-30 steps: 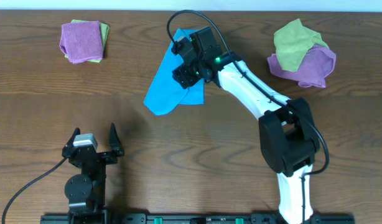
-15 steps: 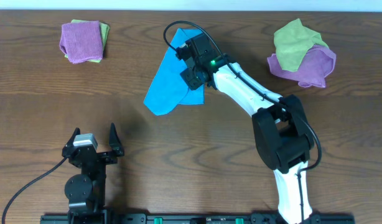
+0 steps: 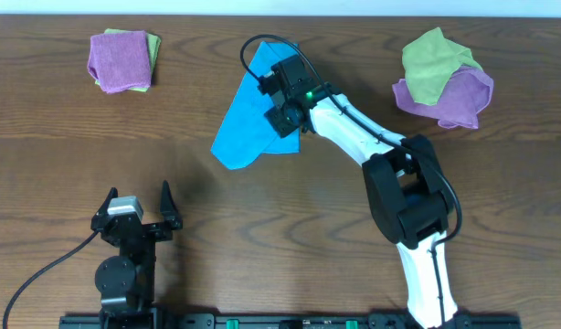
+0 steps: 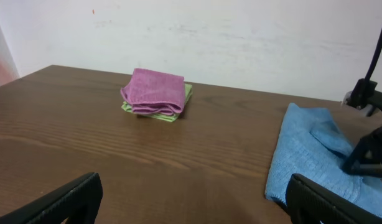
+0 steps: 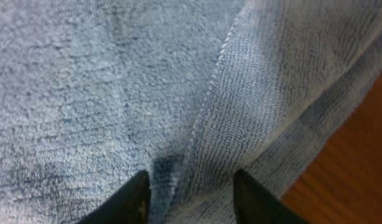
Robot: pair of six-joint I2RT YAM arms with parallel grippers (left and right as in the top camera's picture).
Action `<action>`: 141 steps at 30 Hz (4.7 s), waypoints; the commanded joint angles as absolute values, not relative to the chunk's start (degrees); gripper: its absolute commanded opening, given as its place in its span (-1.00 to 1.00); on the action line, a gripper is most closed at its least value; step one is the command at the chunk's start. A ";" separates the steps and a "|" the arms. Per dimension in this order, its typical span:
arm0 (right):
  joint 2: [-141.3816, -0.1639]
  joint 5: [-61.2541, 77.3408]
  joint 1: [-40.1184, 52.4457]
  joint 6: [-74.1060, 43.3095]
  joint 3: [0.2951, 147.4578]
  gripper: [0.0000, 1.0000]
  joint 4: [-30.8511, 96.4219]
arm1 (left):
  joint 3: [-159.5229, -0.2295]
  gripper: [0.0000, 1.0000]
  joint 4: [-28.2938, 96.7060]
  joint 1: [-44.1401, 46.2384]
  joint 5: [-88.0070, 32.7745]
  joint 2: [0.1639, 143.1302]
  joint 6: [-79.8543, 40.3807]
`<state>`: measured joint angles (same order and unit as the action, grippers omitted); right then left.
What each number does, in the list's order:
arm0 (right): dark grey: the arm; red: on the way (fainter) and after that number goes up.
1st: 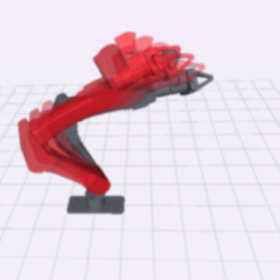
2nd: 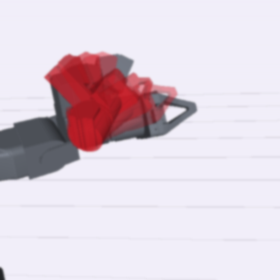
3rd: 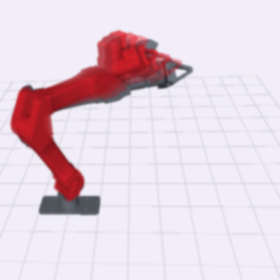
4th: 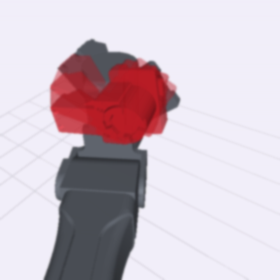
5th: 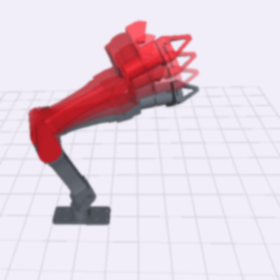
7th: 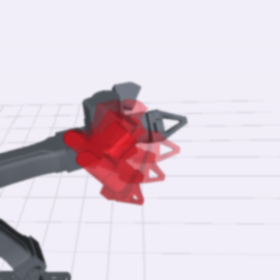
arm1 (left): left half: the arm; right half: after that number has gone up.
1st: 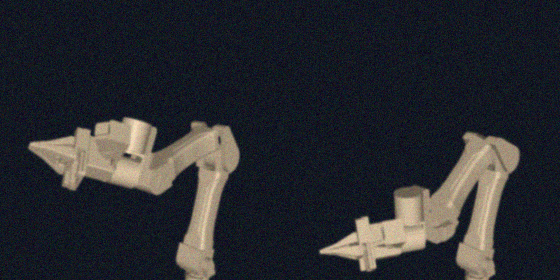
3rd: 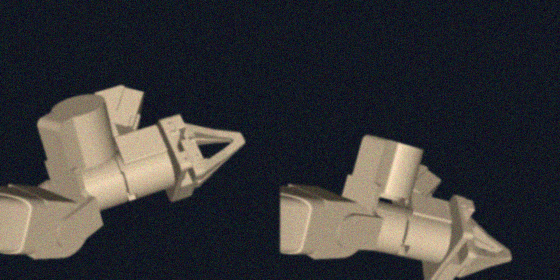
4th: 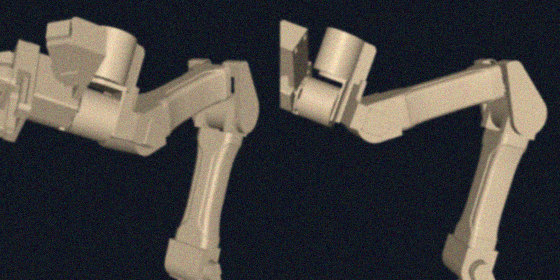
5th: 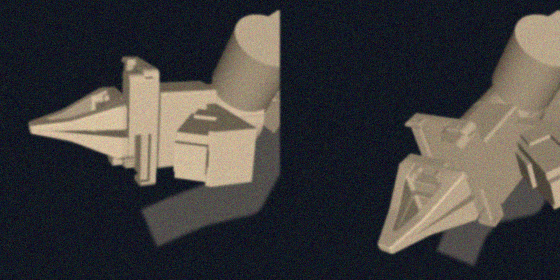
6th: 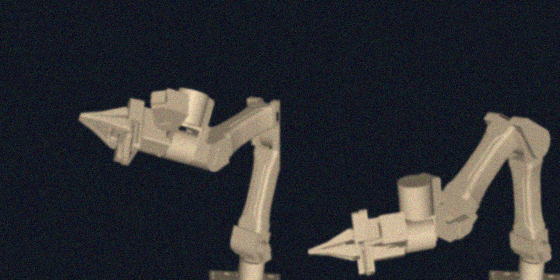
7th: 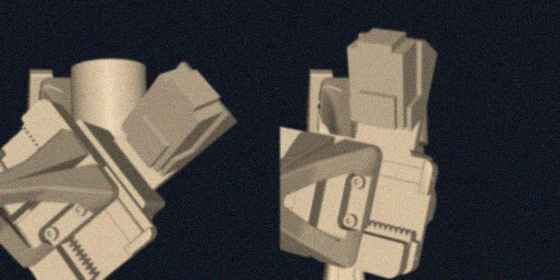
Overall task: Fold the cloth
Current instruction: 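Lower the blue cloth onto the table center with the right gripper, then release the blue cloth and retract the right gripper to the right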
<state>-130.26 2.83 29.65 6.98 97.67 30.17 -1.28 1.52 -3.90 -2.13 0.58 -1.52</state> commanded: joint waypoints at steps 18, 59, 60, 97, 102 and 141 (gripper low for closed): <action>-130.41 26.22 38.61 8.27 111.79 -0.63 29.89 | -0.27 0.91 4.32 -3.62 -1.48 0.27 -1.72; -130.45 3.46 30.20 12.95 98.35 -0.97 44.23 | -0.27 0.91 4.32 -3.62 -1.48 0.27 -1.72; -130.45 3.44 30.39 12.97 97.82 -0.98 44.14 | -0.27 0.91 4.32 -3.62 -1.48 0.27 -1.72; -90.61 -0.93 23.31 8.80 62.61 -0.97 41.47 | -0.25 0.91 4.32 -3.62 -1.48 0.27 -1.72; -91.77 4.29 23.46 4.75 54.65 -0.97 31.88 | -0.25 0.91 4.32 -3.62 -1.48 0.27 -1.72; -103.70 2.44 25.10 -4.36 54.04 -0.97 41.45 | -0.25 0.91 4.32 -3.62 -1.48 0.27 -1.72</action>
